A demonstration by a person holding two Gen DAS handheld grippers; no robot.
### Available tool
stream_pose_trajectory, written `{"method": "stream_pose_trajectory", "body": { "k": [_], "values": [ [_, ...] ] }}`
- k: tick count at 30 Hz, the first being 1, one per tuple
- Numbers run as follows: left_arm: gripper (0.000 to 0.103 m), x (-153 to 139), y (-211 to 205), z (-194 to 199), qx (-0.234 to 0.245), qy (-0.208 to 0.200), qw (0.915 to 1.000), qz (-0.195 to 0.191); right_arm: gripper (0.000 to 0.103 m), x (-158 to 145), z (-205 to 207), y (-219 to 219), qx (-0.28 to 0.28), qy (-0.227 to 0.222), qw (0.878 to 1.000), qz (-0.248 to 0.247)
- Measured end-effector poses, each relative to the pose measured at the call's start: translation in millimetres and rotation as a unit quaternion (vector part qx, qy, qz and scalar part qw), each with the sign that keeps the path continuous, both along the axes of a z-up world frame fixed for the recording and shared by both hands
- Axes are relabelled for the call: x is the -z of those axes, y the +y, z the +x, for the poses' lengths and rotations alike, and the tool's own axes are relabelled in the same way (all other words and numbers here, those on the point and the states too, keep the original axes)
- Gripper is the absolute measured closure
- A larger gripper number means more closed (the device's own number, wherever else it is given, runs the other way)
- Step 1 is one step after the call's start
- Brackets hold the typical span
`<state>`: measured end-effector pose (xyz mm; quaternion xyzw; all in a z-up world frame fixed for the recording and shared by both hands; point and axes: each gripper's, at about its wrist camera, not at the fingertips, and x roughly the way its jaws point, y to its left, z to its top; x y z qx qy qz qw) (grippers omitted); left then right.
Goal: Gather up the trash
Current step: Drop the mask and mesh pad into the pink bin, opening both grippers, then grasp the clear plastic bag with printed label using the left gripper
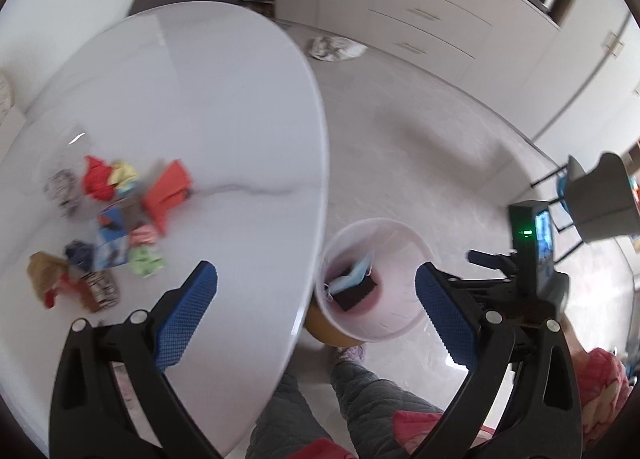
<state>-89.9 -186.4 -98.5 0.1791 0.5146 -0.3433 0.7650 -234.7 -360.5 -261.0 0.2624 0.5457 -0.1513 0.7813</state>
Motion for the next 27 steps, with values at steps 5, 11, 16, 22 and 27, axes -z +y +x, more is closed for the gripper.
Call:
{"method": "stream_pose_trajectory", "body": {
  "k": [5,11,16,22,27],
  "values": [
    [0.008,-11.7,31.3,11.4,-0.037,-0.016,0.9992,-0.005,0.003,-31.9,3.6,4.3,0.002,-0.011,1.000,-0.022],
    [0.008,-19.5,67.7,24.4,-0.084,-0.031,0.9959,-0.010,0.003,-70.1,16.6,19.0,-0.015,-0.024,0.999,-0.042],
    [0.008,-23.3,100.9,32.5,-0.117,-0.053,0.9918,-0.003,0.003,-96.7,40.9,40.5,-0.049,-0.037,0.997,-0.052],
    [0.008,-10.0,158.4,47.6,-0.161,-0.052,0.9854,0.017,0.003,-119.7,86.4,83.3,-0.115,-0.059,0.991,-0.043],
    [0.008,23.2,204.5,62.6,-0.173,-0.028,0.9838,0.037,0.003,-115.2,121.0,127.8,-0.174,-0.051,0.983,-0.035]
  ]
}}
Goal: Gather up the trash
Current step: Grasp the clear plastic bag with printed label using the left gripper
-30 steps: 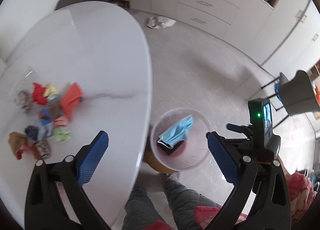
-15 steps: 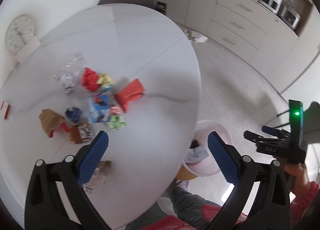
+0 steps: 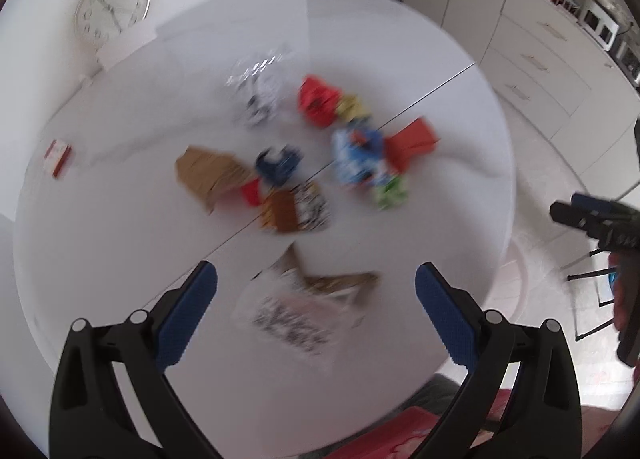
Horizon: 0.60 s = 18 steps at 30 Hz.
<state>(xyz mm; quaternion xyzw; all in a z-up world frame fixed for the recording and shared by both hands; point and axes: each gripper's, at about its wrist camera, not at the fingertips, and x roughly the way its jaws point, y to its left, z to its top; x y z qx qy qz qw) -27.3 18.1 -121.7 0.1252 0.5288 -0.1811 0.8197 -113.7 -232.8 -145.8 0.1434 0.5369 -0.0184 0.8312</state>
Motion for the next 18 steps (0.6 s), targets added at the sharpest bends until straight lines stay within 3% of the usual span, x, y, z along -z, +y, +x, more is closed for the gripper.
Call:
{"method": "stream_pose_trajectory", "body": {
  "k": [7,9,11,13,18],
  "values": [
    [0.008,44.7,23.6,12.6,-0.046,0.062,0.9970,-0.008,0.003,7.5,30.3,46.6,-0.047,0.020,0.999,-0.007],
    [0.008,55.0,27.7,16.7,-0.080,0.086,0.9931,0.002,0.003,6.0,36.3,54.6,-0.051,0.019,0.999,-0.003],
    [0.008,57.8,35.2,19.9,-0.118,0.106,0.9872,-0.012,0.003,4.5,41.7,61.2,-0.055,0.017,0.998,-0.002],
    [0.008,60.3,43.8,24.0,-0.166,0.128,0.9772,-0.032,0.003,3.4,47.1,67.1,-0.057,0.014,0.998,-0.002],
    [0.008,79.7,54.6,34.2,-0.273,0.198,0.9390,-0.069,0.003,2.6,57.0,72.2,-0.070,0.013,0.997,0.001]
  ]
}}
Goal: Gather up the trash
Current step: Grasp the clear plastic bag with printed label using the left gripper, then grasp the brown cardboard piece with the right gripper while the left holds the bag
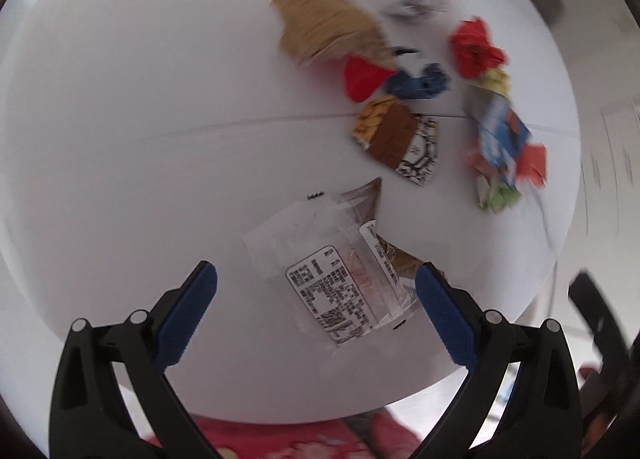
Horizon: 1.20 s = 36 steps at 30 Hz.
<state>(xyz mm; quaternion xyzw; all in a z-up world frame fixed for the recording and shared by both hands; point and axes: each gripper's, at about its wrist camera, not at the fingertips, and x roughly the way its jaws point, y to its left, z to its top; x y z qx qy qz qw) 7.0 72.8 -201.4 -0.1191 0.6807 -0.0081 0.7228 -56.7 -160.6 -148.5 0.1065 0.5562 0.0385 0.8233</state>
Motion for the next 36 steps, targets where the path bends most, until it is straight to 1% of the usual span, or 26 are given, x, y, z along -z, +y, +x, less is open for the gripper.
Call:
{"method": "stream_pose_trajectory", "body": {
  "k": [2,4,6,8,9,10,14,16,19,21,25,28,30,31,34,36],
  "values": [
    [0.008,5.8,-2.2,2.4,-0.026,0.013,0.9996,-0.001,0.003,-2.1,1.9,-0.7,-0.004,-0.003,1.000,-0.002],
    [0.008,8.9,-6.6,4.4,-0.045,0.017,0.9988,0.005,0.003,-3.7,3.7,-3.4,-0.001,-0.005,1.000,-0.001],
    [0.014,11.6,-11.5,5.3,-0.052,0.018,0.9985,0.010,0.003,-5.4,5.5,-8.2,0.004,-0.007,1.000,0.005],
    [0.030,15.0,-14.3,3.9,-0.053,0.022,0.9983,0.007,0.003,-6.8,7.1,-11.2,0.009,-0.008,1.000,0.006],
    [0.034,17.2,-17.1,3.2,-0.053,0.024,0.9983,0.005,0.003,-7.2,8.4,-11.8,0.009,-0.009,1.000,0.007],
    [0.040,20.6,-18.7,2.5,-0.052,0.026,0.9983,0.005,0.003,-7.1,9.9,-11.5,0.007,-0.011,1.000,0.008],
    [0.043,24.9,-15.2,-2.8,-0.051,0.020,0.9985,0.002,0.003,-3.0,18.9,-8.7,0.001,-0.012,1.000,-0.007],
    [0.049,23.6,-14.6,-3.1,-0.041,0.010,0.9991,0.002,0.003,-1.3,27.7,-9.0,0.005,-0.011,1.000,-0.009],
    [0.051,18.7,-9.3,-3.4,-0.024,-0.002,0.9997,0.003,0.003,-7.3,43.1,-0.8,-0.012,-0.014,1.000,-0.004],
    [0.052,16.6,-4.3,-2.6,-0.017,-0.009,0.9998,0.000,0.003,-14.8,55.6,12.0,-0.036,-0.017,0.999,-0.006],
    [0.052,6.8,15.5,2.2,-0.011,-0.025,0.9996,-0.001,0.003,-28.7,91.0,65.9,-0.116,-0.029,0.993,0.000],
    [0.052,-5.4,34.3,7.0,-0.006,-0.046,0.9989,0.009,0.003,-24.9,115.4,110.3,-0.166,-0.030,0.986,0.008],
    [0.052,-15.0,49.8,9.8,-0.001,-0.064,0.9975,0.030,0.003,-13.6,132.6,141.7,-0.194,-0.018,0.981,0.014],
    [0.052,-19.0,57.0,10.4,-0.001,-0.071,0.9968,0.037,0.003,-3.0,143.3,160.8,-0.209,-0.007,0.978,0.018],
    [0.052,-25.4,82.3,16.8,-0.005,-0.083,0.9955,0.047,0.003,24.9,164.4,200.1,-0.229,0.014,0.973,-0.001],
    [0.052,-27.3,99.2,20.8,-0.010,-0.085,0.9952,0.047,0.003,40.7,174.6,217.3,-0.234,0.026,0.972,-0.014]
  ]
}}
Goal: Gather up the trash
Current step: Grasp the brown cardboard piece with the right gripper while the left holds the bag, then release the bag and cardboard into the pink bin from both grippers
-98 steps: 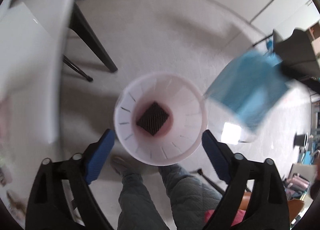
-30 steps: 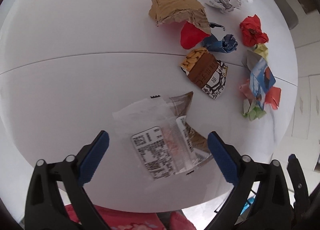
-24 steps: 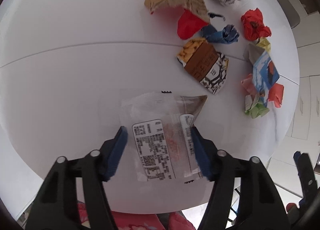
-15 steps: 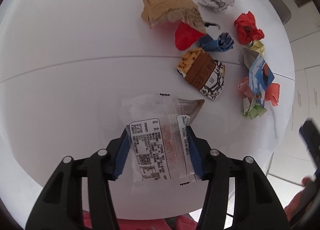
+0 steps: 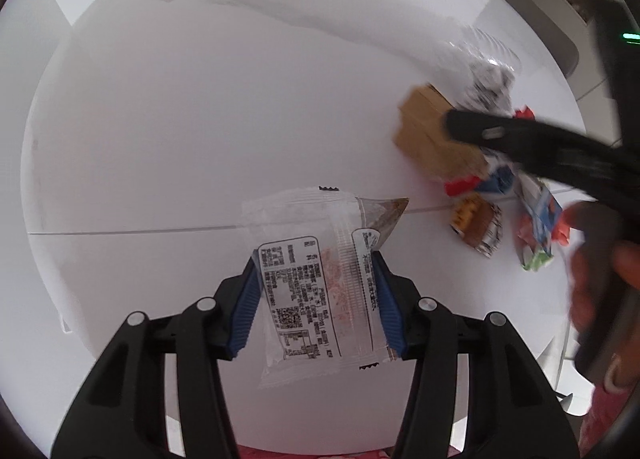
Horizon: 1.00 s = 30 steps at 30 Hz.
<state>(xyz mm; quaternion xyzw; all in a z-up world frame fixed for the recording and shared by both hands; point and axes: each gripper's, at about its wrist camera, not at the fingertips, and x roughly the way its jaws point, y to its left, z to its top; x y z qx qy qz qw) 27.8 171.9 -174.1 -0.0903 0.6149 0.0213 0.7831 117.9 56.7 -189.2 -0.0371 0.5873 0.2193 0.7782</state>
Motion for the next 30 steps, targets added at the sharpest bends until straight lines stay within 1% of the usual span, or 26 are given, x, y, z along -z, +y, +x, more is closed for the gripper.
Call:
{"method": "stream_pose_trajectory", "body": {
  "k": [1,2,3,4,5,6,7,9,12,13,14,15,16,17,18,19,21,22,24,25,26,27,29,30],
  "values": [
    [0.052,-0.3,6.8,1.6,-0.003,-0.001,1.0000,0.001,0.004,7.9,4.9,7.4,-0.001,0.006,1.000,-0.008],
    [0.052,-0.2,15.0,3.2,-0.004,-0.001,1.0000,0.003,0.007,13.2,7.1,12.0,-0.002,0.010,1.000,-0.015],
    [0.052,0.0,22.1,5.5,-0.005,-0.002,1.0000,0.004,0.019,19.4,10.1,16.8,-0.005,0.018,1.000,-0.024],
    [0.052,-0.2,26.8,8.6,-0.005,-0.004,1.0000,0.005,0.037,24.6,11.7,20.4,-0.007,0.025,0.999,-0.032],
    [0.052,-0.7,30.9,11.2,-0.004,-0.006,1.0000,0.006,0.046,28.5,13.0,22.5,-0.007,0.031,0.999,-0.038],
    [0.052,1.8,19.5,14.1,-0.004,-0.008,0.9999,0.007,0.053,30.4,12.8,23.4,-0.005,0.034,0.999,-0.038],
    [0.052,1.4,20.1,16.2,-0.002,-0.010,0.9999,0.007,0.057,29.3,12.5,22.6,0.000,0.033,0.999,-0.031],
    [0.052,-4.8,19.7,17.7,0.004,-0.019,0.9998,0.010,0.059,20.7,9.2,19.5,0.006,0.025,1.000,-0.009],
    [0.052,-17.5,15.4,18.0,0.025,-0.036,0.9989,0.016,0.059,-6.0,-0.5,5.6,0.021,-0.002,0.999,0.033],
    [0.052,-23.5,10.6,18.4,0.036,-0.041,0.9984,0.014,0.059,-15.1,-3.9,-1.0,0.027,-0.010,0.999,0.046],
    [0.052,-39.5,21.2,9.4,0.045,-0.044,0.9980,0.011,0.059,-29.6,-12.2,-13.5,0.039,-0.022,0.997,0.064],
    [0.052,-45.3,16.7,7.6,0.055,-0.048,0.9974,0.007,0.059,-42.0,-20.9,-26.7,0.051,-0.031,0.995,0.078],
    [0.052,-52.4,7.1,7.0,0.070,-0.054,0.9961,-0.002,0.059,-53.8,-30.7,-40.9,0.063,-0.040,0.993,0.090],
    [0.052,-57.5,0.1,6.1,0.083,-0.059,0.9948,-0.007,0.059,-71.2,-48.8,-66.0,0.084,-0.056,0.990,0.104],
    [0.052,-64.1,-10.0,4.1,0.101,-0.066,0.9926,-0.010,0.059,-81.3,-63.0,-85.1,0.099,-0.066,0.987,0.109],
    [0.052,-70.7,-22.8,1.5,0.121,-0.075,0.9897,-0.013,0.059,-92.2,-83.3,-110.0,0.122,-0.078,0.983,0.109],
    [0.052,-79.6,-49.3,-2.7,0.157,-0.086,0.9836,-0.023,0.057,-103.8,-114.9,-150.7,0.163,-0.093,0.977,0.102],
    [0.052,-82.7,-59.8,-4.5,0.171,-0.089,0.9808,-0.028,0.056,-106.4,-141.1,-182.3,0.197,-0.098,0.971,0.089],
    [0.052,-87.6,-96.9,-9.8,0.213,-0.094,0.9718,-0.038,0.056,-99.5,-180.3,-228.8,0.249,-0.094,0.962,0.057],
    [0.052,-88.9,-115.6,-13.0,0.234,-0.094,0.9668,-0.041,0.055,-90.8,-198.7,-253.9,0.274,-0.086,0.957,0.040],
    [0.052,-89.9,-129.6,-14.4,0.248,-0.093,0.9631,-0.045,0.055,-81.1,-210.6,-268.8,0.292,-0.075,0.953,0.028],
    [0.052,-90.0,-147.3,-18.3,0.265,-0.091,0.9585,-0.051,0.055,-64.4,-227.4,-289.6,0.319,-0.055,0.946,0.015],
    [0.052,-88.5,-180.0,-25.1,0.295,-0.081,0.9499,-0.064,0.055,-27.5,-254.6,-326.4,0.366,-0.019,0.930,0.013],
    [0.052,-86.4,-197.3,-29.2,0.312,-0.074,0.9445,-0.070,0.055,-13.7,-260.8,-337.9,0.378,-0.005,0.926,0.011]
  ]
}}
